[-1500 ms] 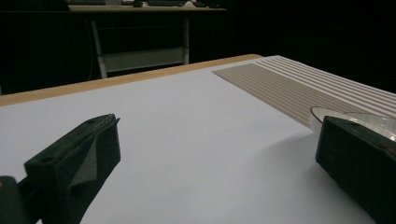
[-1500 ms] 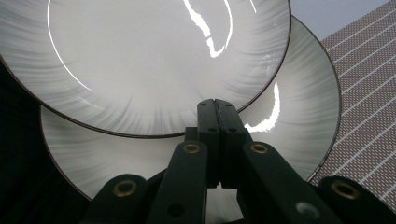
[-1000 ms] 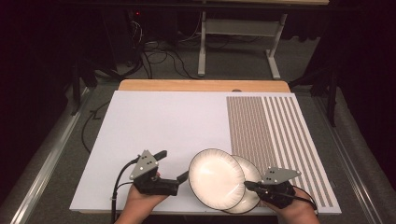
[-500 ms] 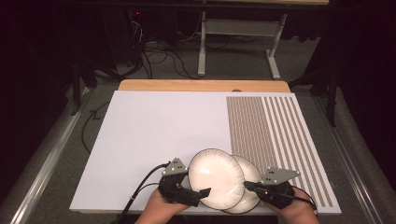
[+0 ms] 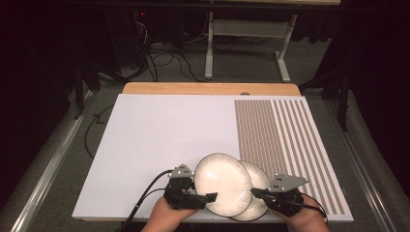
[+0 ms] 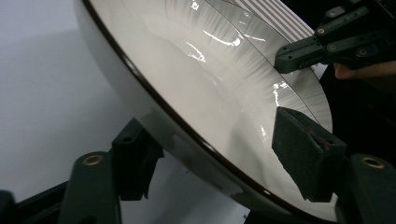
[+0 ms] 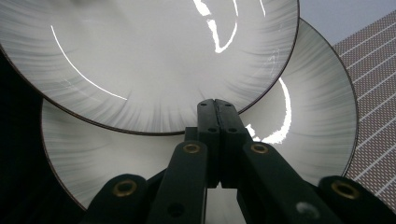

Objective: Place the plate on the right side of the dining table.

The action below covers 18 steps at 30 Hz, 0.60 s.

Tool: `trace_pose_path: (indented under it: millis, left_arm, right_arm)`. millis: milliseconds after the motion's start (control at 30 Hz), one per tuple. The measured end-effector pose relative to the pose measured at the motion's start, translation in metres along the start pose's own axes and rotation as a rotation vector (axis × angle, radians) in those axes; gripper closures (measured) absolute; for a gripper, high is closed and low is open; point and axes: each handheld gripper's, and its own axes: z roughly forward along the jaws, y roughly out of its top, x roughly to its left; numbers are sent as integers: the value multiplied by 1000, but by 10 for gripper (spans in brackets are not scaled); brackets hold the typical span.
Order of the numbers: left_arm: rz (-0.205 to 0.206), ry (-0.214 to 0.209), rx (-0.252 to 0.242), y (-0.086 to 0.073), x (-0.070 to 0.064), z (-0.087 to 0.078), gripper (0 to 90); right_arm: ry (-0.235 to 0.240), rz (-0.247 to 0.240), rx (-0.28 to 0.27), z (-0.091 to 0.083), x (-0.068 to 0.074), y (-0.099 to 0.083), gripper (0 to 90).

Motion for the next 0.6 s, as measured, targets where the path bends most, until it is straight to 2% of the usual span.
trace_pose_path:
  millis: [167, 267, 433, 533, 600]
  left_arm:
    - [-54, -21, -5, 1, 4, -2, 424]
    - [-71, -22, -15, 1, 5, -2, 450]
    - [-84, -13, -20, 1, 6, -2, 502]
    - [-80, 16, -30, 0, 6, -2, 556]
    - [-85, 16, -35, 0, 6, -1, 578]
  right_arm:
    - [-2, 2, 3, 0, 1, -1, 900]
    - [-4, -5, 9, -1, 1, -1, 900]
    - [-13, 12, -14, -4, -1, -2, 900]
    - [-20, 16, -30, -8, -3, -2, 900]
    - [-18, 23, -39, -10, -4, -3, 900]
